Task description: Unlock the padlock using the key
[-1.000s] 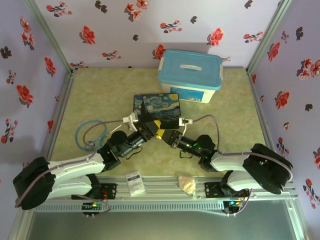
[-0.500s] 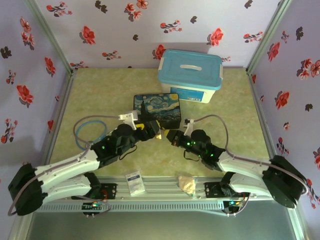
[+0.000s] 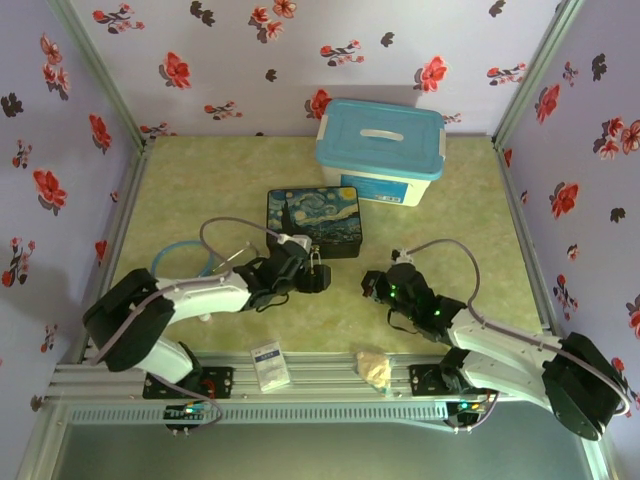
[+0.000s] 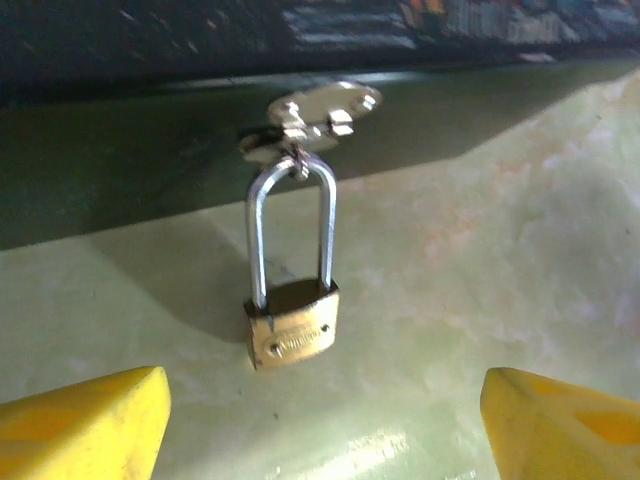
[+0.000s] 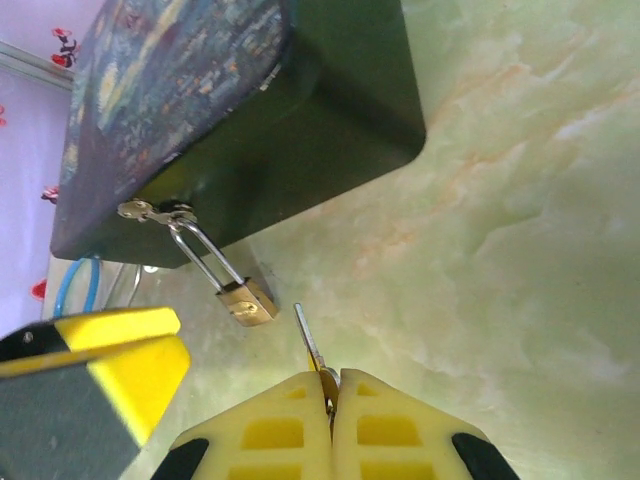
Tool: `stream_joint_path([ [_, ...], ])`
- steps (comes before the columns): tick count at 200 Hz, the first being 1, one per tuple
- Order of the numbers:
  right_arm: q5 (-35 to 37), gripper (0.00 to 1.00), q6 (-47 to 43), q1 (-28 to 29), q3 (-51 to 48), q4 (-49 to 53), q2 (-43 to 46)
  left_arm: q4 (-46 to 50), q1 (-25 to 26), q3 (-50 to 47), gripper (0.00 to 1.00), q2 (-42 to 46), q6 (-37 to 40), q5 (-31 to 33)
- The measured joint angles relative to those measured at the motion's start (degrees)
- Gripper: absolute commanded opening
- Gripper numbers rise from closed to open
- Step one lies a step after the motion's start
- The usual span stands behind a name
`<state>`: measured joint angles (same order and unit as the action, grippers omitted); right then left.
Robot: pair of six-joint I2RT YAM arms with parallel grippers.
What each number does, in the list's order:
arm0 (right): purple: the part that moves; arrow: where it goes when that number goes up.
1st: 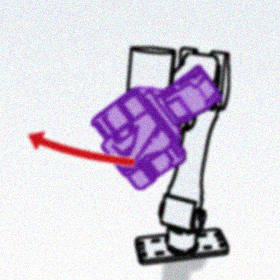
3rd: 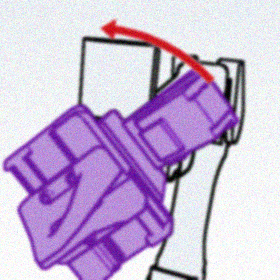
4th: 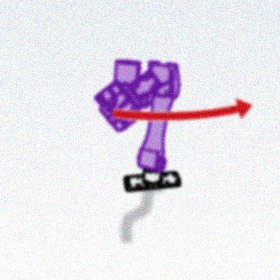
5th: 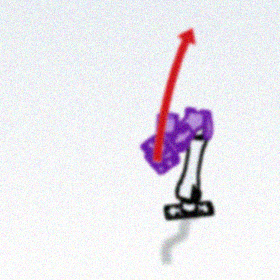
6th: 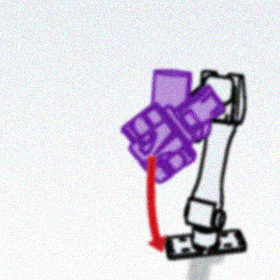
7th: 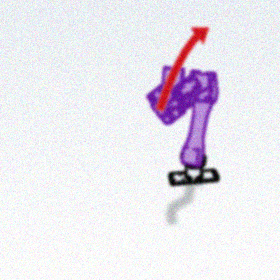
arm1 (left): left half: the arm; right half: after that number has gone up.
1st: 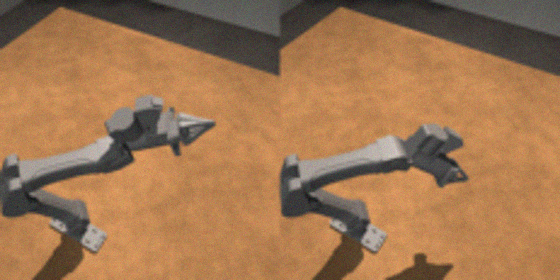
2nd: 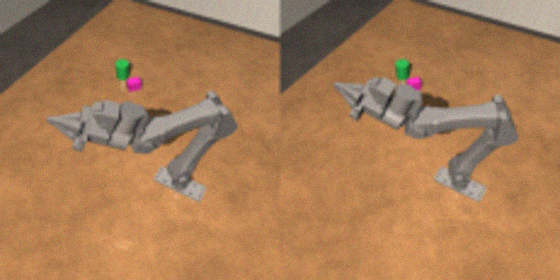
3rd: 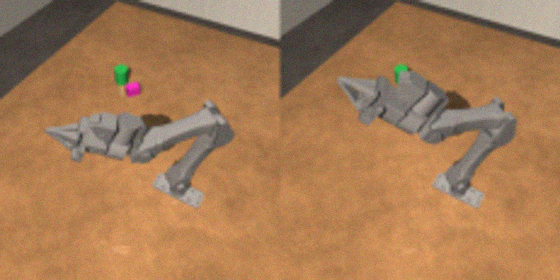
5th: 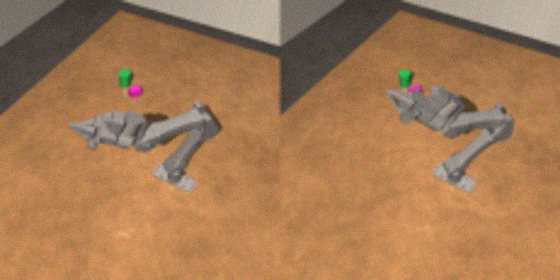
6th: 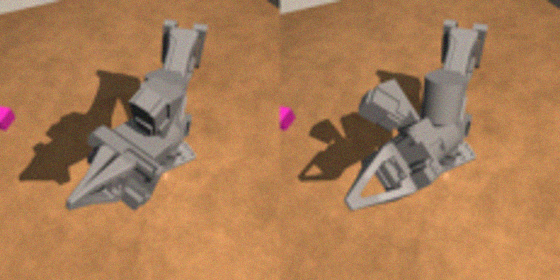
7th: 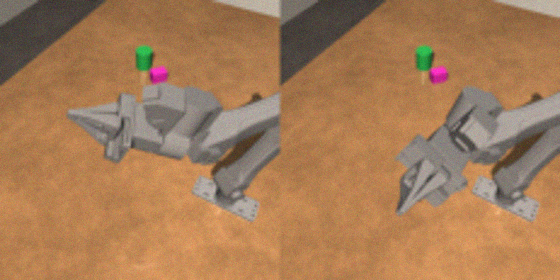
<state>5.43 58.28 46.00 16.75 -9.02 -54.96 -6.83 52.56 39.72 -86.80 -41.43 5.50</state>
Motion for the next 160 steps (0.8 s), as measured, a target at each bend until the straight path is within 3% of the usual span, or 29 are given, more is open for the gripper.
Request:
stream_joint_path([
  [20,-0.02,0.00,0.02,0.00,-0.39,-0.09,0.66,-1.09,-0.87,0.92,0.66,-2.82,0.63,-0.33],
  [61,-0.02,0.00,0.04,0.00,-2.49,-0.26,2.14,-2.38,-0.68,2.34,0.62,-6.12,1.55,-1.31],
  [160,-0.02,0.00,0.31,0.00,-3.80,-3.19,1.57,-8.20,-0.63,1.14,0.42,-9.73,1.11,-1.05],
])
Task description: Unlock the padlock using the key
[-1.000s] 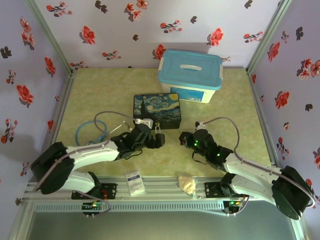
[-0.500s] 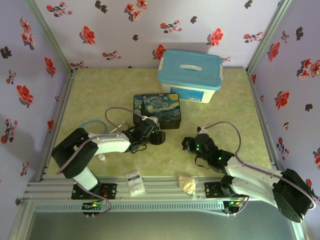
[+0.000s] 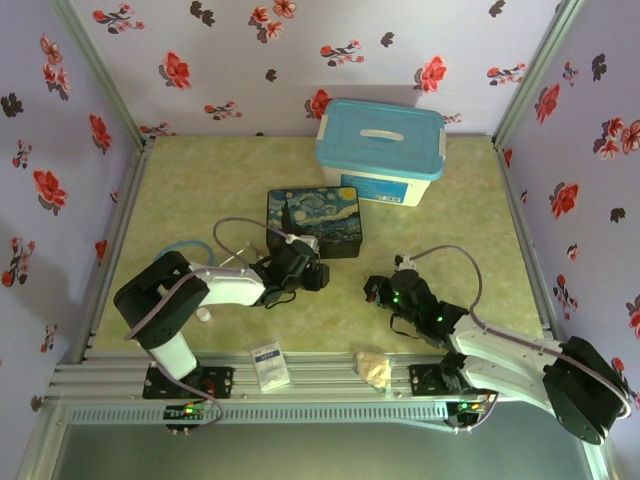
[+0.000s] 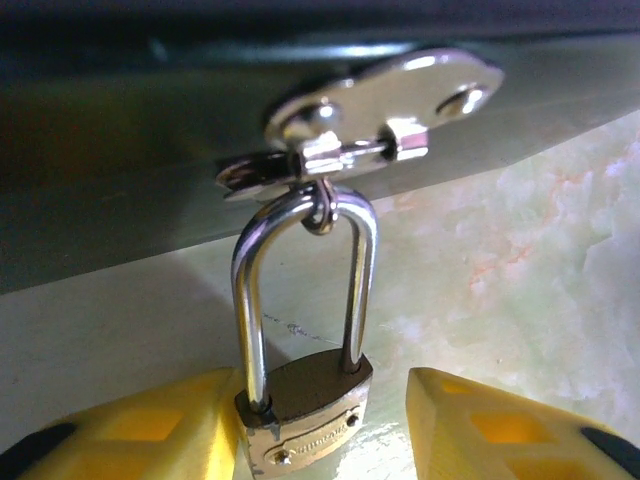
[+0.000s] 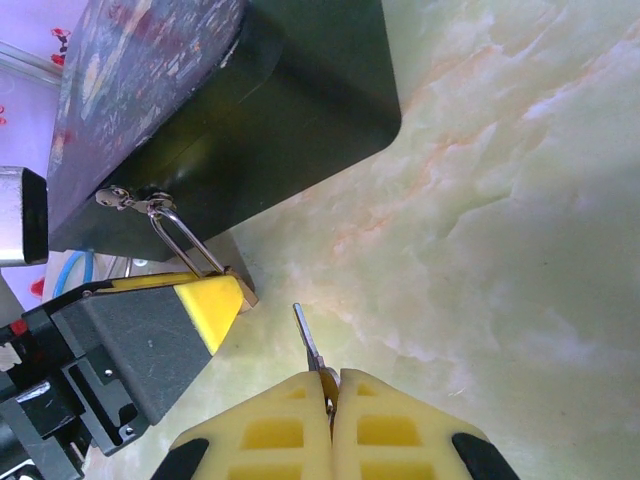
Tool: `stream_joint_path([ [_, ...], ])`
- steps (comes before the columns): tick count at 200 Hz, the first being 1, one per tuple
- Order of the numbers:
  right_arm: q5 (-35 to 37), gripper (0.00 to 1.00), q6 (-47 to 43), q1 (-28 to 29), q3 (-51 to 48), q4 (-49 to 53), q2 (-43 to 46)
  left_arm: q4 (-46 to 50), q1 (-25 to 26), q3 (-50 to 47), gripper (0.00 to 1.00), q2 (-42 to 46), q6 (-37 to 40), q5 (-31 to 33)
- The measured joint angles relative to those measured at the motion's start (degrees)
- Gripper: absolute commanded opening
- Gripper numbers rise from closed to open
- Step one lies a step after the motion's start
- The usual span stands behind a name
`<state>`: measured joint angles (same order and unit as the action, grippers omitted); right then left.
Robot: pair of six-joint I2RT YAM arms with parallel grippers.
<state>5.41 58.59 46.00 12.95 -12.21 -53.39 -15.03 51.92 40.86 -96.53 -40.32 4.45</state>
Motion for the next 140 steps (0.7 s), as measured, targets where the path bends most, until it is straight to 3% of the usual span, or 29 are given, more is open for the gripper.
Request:
stream_joint_path([
  [31,0.00,0.00,0.37,0.00,-0.59,-0.96,-0.68,-0.83,0.04,0.00,0.32,0.00,-0.39,0.04],
  [82,-0.02,0.00,0.57,0.00,-0.85,-2.34,-2.97,-2.12,0.33,-0.63,0.25,-0.02,-0.85,0.04],
  [140,-0.90,0.00,0.72,0.00,-0.85,-5.66,-7.58,-6.43,1.11,-1.62,0.32,-2.08,-2.67,0.98],
])
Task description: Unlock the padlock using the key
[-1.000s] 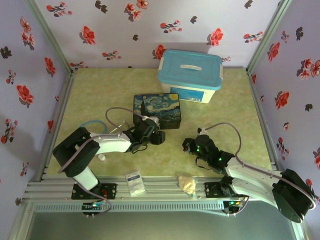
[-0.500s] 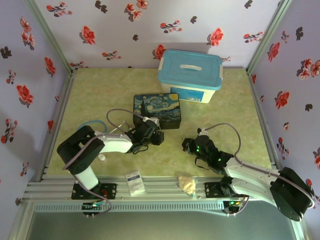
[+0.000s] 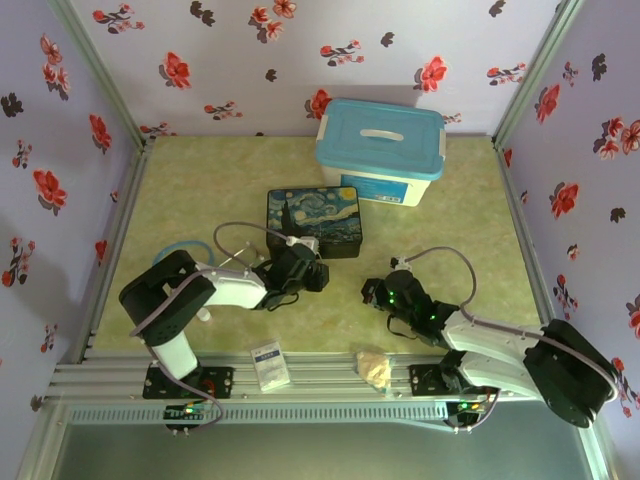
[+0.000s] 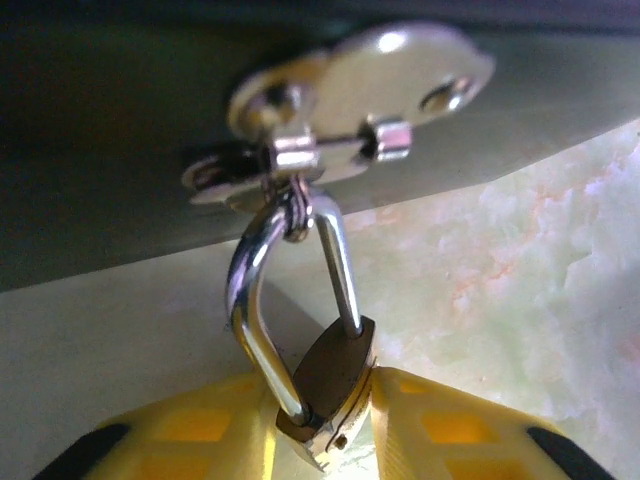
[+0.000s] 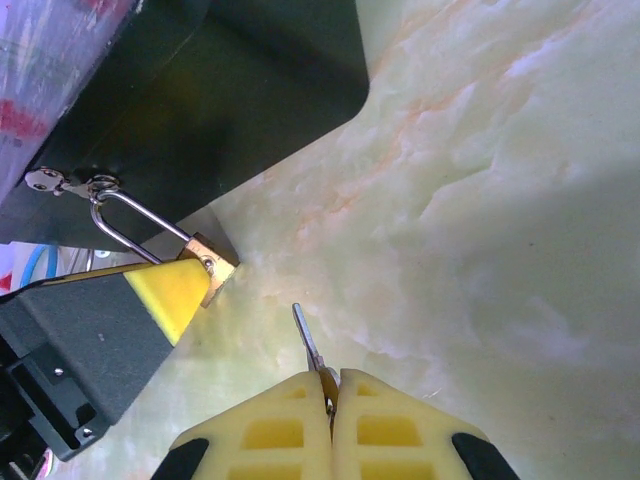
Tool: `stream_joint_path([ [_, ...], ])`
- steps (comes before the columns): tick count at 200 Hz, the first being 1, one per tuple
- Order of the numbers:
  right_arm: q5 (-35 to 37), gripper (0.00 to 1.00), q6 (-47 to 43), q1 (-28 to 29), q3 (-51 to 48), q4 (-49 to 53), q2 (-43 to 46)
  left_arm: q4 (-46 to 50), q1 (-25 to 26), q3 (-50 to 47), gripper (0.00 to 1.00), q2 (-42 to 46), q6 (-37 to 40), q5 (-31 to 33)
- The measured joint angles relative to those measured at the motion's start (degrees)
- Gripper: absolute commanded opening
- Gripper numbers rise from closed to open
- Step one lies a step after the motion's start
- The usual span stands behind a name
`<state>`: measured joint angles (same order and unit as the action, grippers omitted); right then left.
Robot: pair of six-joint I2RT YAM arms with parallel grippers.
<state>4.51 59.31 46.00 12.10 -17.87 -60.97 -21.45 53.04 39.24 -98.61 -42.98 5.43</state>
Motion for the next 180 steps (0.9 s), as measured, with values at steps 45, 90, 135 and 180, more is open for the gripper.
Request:
stream_joint_path([
  [45,-0.42,0.00,0.35,0.00,0.00,-1.79,-1.64,-1.03,1.14,0.00,0.26,-0.55,-0.83,2.32],
  [90,-0.98,0.00,0.33,0.00,-0.02,-3.98,-3.06,-3.08,1.25,-0.76,0.19,-0.42,-3.37,2.73],
  [135,-11.19,0.00,-0.44,-2.51,-0.13,-15.80,-7.72,-10.69,1.25,-6.45,0.13,1.51,-10.38,2.64],
  [180,-20.79,0.00,-1.92,-7.26,0.50,-20.09,-11.61,-15.74,1.25,-8.11,0.09,1.49,-16.81,1.77],
])
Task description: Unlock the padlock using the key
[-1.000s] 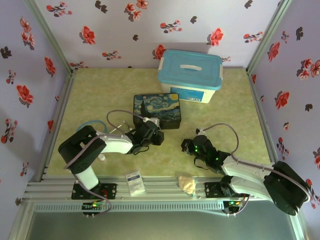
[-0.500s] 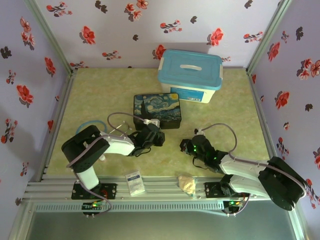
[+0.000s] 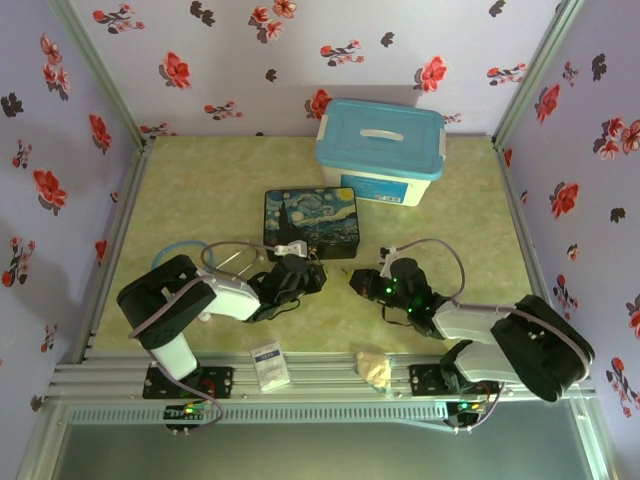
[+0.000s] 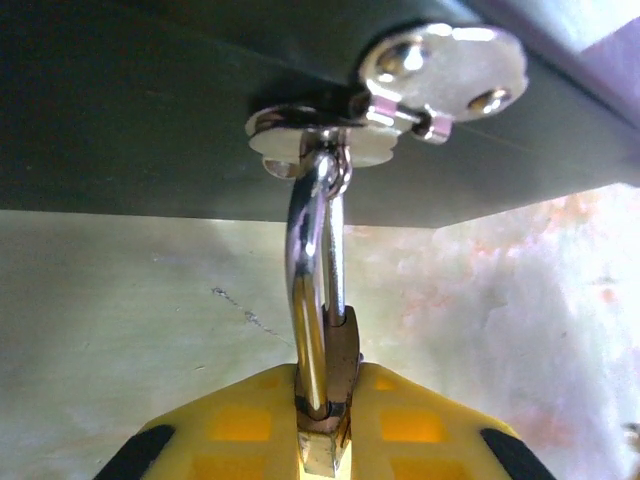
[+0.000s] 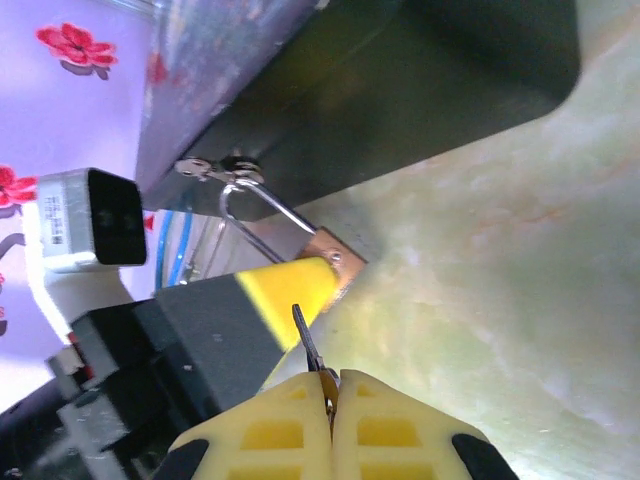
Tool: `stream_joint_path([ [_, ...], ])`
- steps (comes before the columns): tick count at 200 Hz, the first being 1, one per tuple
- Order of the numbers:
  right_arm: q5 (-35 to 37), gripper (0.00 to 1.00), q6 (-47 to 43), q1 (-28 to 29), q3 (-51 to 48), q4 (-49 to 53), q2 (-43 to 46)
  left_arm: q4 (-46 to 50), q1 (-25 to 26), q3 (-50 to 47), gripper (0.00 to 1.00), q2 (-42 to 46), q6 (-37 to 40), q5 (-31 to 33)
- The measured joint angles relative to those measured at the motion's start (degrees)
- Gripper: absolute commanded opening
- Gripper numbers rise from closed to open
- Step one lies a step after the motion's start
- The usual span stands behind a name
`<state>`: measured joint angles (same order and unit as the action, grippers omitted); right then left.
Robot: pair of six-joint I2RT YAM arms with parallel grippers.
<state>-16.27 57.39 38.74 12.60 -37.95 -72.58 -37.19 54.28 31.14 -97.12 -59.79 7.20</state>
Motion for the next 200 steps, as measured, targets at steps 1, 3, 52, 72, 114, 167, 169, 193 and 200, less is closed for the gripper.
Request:
stream_joint_path([
  [1,-0.07,0.00,-0.02,-0.04,0.00,0.07,-0.02,-0.15,0.00,-0.07,0.09,0.00,-0.07,0.00],
  [3,-0.31,0.00,-0.13,-0.13,0.07,0.20,-0.11,-0.59,0.00,-0.22,0.08,0.00,-0.22,-0.02],
  [52,-3.54,0.00,-0.61,-0.24,0.11,-2.34,-3.69,-6.54,0.00,-2.49,0.04,0.00,-6.12,-0.39],
  [72,-5.16,0.00,2.75,-0.24,0.11,-8.31,-10.64,-8.83,0.00,-3.41,0.03,0.00,-8.24,-0.33],
  [114,-8.39,0.00,11.91,-0.24,0.87,-28.46,-28.52,-10.95,0.00,-5.05,0.02,0.37,-10.23,0.76],
  [167,-9.03,0.00,14.69,-0.17,1.33,-37.77,-32.04,-12.13,0.00,-5.40,0.01,0.76,-11.08,1.60],
  [169,-9.03,0.00,14.69,-0.17,1.33,-37.86,-32.04,-12.15,0.02,-5.40,0.01,0.76,-11.15,1.62],
  [193,-9.03,0.00,14.91,0.04,1.33,-38.82,-32.39,-13.05,0.02,-5.40,0.01,0.76,-11.72,1.66],
  [200,-9.03,0.00,14.91,0.17,1.33,-38.93,-32.48,-13.27,0.02,-5.40,0.01,0.76,-11.76,1.68],
])
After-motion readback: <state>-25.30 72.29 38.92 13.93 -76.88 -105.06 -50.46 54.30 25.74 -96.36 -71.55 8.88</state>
